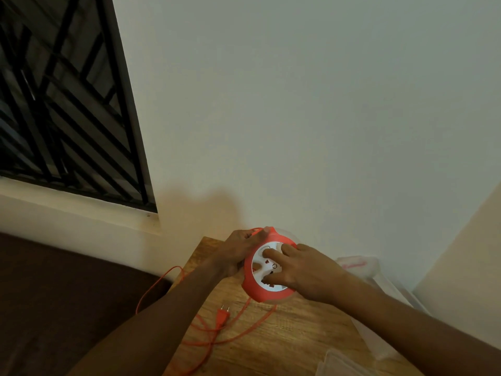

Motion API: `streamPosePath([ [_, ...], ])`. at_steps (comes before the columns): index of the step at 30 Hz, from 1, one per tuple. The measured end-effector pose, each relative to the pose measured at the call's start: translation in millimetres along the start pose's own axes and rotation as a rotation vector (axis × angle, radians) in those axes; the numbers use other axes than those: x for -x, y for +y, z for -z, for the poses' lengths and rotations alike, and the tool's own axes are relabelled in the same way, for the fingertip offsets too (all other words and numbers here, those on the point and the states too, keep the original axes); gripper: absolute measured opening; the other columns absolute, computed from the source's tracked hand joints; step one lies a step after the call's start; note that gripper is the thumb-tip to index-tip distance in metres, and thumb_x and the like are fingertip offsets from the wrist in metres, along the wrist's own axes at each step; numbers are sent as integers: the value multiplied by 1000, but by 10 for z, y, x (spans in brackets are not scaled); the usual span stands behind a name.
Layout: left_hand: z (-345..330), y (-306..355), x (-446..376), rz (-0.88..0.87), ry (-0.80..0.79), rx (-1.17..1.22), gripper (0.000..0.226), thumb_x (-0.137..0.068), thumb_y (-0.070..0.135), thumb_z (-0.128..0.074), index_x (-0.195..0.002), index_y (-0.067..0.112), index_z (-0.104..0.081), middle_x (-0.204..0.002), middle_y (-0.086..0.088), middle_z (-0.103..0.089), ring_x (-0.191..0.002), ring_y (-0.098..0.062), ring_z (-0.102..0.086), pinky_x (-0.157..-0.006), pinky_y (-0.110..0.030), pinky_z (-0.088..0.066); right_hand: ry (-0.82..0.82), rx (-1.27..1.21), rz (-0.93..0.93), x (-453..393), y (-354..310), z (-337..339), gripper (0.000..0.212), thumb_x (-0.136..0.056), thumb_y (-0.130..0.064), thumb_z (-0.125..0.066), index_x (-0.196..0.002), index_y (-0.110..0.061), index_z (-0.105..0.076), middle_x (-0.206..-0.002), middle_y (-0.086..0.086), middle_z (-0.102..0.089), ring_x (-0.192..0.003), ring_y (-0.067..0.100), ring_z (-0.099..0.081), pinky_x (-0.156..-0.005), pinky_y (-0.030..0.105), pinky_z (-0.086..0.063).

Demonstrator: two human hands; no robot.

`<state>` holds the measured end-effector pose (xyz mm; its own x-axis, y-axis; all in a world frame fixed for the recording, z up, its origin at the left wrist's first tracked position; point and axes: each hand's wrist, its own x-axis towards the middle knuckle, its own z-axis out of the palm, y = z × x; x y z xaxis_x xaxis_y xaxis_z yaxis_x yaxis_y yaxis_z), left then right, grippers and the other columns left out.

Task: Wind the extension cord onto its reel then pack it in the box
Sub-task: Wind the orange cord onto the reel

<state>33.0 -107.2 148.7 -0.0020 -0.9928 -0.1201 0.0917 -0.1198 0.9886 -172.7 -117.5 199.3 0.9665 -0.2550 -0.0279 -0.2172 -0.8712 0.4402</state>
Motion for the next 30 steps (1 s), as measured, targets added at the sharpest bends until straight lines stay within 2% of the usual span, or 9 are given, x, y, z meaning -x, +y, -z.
streamPosePath([
  [4, 8, 30, 3, 6, 2, -9, 62, -82, 60, -69, -122, 12, -73, -114, -16, -79, -105, -44, -74, -94, -58, -60, -15, 45, -11, -4, -40, 8, 58, -78, -27, -81, -129, -34, -52, -132, 18, -53, -106, 35, -60, -75, 44, -58],
  [7, 25, 36, -12, 33, 23, -24, 62, -82, 60, -69, -122, 13, -73, -112, -13, -80, -102, -40, -77, -94, -58, -61, -62, 47, -122, -67, -81, -27, 76, -76, -34, -82, -139, -35, -41, -122, 20, -57, -103, 37, -61, -73, 44, -57],
  [11, 8, 36, -39, 33, 40, -34, 61, -85, 60, -70, -122, 12, -73, -113, -13, -80, -102, -39, -77, -93, -59, -60, -143, 101, -195, -169, -144, 30, 74, -90, -29, -68, -150, -31, -25, -127, 23, -52, -113, 41, -52, -88, 48, -51],
  [13, -22, 37, -39, 35, 34, -22, 59, -86, 58, -69, -122, 12, -74, -113, -13, -80, -102, -38, -77, -93, -56, -62, -156, 139, -172, -235, -164, 62, 62, -95, -26, -62, -149, -26, -31, -128, 20, -55, -112, 40, -54, -92, 48, -49],
  [16, -58, 53, -12, 14, 41, -66, 56, -84, 58, -69, -116, 14, -75, -108, -10, -81, -97, -32, -79, -88, -48, -65, -140, 154, -157, -275, -177, 46, 60, -84, -36, -75, -138, -22, -52, -119, 9, -68, -99, 31, -68, -84, 42, -56],
  [20, -44, 43, 1, -32, 126, 58, 52, -89, 50, -72, -112, 4, -76, -108, -23, -78, -94, -38, -77, -86, -51, -63, 11, -292, -596, -253, -125, 73, 66, -88, -60, -55, -144, -28, -42, -122, 1, -67, -103, 26, -67, -83, 37, -53],
  [22, -51, 64, -12, -45, 181, 148, 49, -92, 48, -73, -111, 3, -76, -109, -26, -78, -95, -41, -76, -88, -55, -61, 119, -555, -839, -294, -95, 68, 66, -84, -68, -54, -139, -33, -49, -123, -4, -67, -107, 22, -65, -84, 35, -52],
  [27, -10, 97, -64, -88, 266, 79, 46, -93, 51, -69, -111, 10, -78, -103, -14, -82, -91, -38, -79, -83, -55, -65, 257, -1324, -1111, -412, -148, -48, 62, -86, -38, -71, -142, -21, -50, -139, 8, -56, -112, 27, -64, -88, 40, -57],
  [30, 28, 86, -74, -80, 262, 76, 46, -95, 51, -67, -113, 10, -76, -103, -14, -82, -92, -38, -79, -84, -55, -64, 278, -1370, -1098, -390, -221, -80, 71, -84, -35, -74, -146, -18, -42, -138, 4, -56, -113, 24, -63, -85, 30, -55],
])
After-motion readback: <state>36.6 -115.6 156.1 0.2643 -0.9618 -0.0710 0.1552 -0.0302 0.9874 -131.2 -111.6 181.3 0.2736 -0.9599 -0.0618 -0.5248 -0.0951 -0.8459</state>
